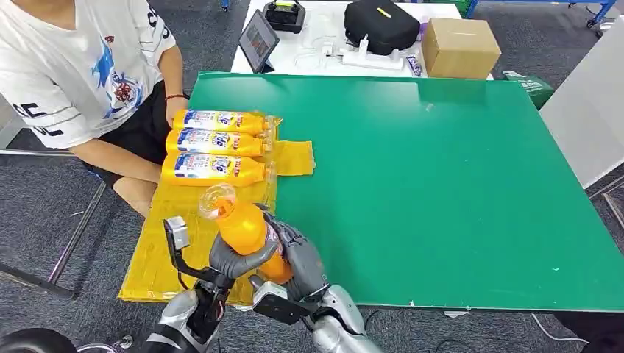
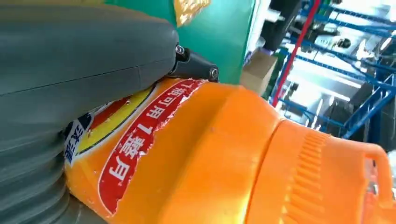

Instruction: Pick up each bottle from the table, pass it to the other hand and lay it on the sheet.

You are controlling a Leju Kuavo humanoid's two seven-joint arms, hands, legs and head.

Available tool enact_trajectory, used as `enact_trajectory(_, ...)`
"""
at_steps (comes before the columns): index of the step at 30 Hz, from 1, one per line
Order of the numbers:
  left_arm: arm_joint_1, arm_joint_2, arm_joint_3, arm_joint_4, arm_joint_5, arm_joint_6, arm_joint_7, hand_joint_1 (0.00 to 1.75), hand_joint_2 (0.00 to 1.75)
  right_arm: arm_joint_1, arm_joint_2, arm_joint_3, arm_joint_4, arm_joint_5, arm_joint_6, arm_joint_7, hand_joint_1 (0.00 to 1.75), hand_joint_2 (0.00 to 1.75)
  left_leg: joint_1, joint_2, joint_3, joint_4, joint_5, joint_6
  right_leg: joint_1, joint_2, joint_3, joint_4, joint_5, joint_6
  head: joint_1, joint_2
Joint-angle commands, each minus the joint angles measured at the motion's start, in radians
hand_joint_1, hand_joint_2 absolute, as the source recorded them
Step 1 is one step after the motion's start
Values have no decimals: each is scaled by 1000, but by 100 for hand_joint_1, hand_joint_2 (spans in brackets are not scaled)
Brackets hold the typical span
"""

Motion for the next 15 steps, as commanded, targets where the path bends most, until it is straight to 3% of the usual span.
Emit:
enact_trajectory(1, -10, -32, 46, -162, -371, 421, -139, 175, 175, 70, -49, -59, -320, -105, -46, -15, 0, 0, 1, -2, 0, 1, -1, 0, 1, -3, 1, 1, -1, -1, 0, 0)
enact_trajectory(2, -11, -29, 51, -175, -391, 436, -134, 175, 175, 80, -59, -64, -376, -110, -37, -3, 0, 0, 0, -2, -1, 1, 0, 0, 1, -2, 0, 1, -1, -1, 0, 0)
enact_trajectory(3, -15, -27, 61, -179, -528, 577, -162, 175, 175, 99, -54, -92, -446, -144, -60, -18, 0, 0, 1, -2, 0, 3, -2, 0, 1, -3, 1, 2, -2, -1, 0, 0)
enact_trajectory(9, -32, -20, 96, -154, -687, 718, -167, 175, 175, 155, -53, -160, -634, -228, -96, -55, 0, 0, 1, 0, 1, 1, -1, -1, 1, -1, 1, 1, -1, -1, -1, 0)
enact_trajectory(15, -36, -20, 98, -144, -715, 743, -163, 175, 175, 161, -49, -166, -645, -242, -105, -70, 0, 0, 1, 0, 3, 1, -2, 0, 1, -1, 4, 0, -2, -1, 0, 0)
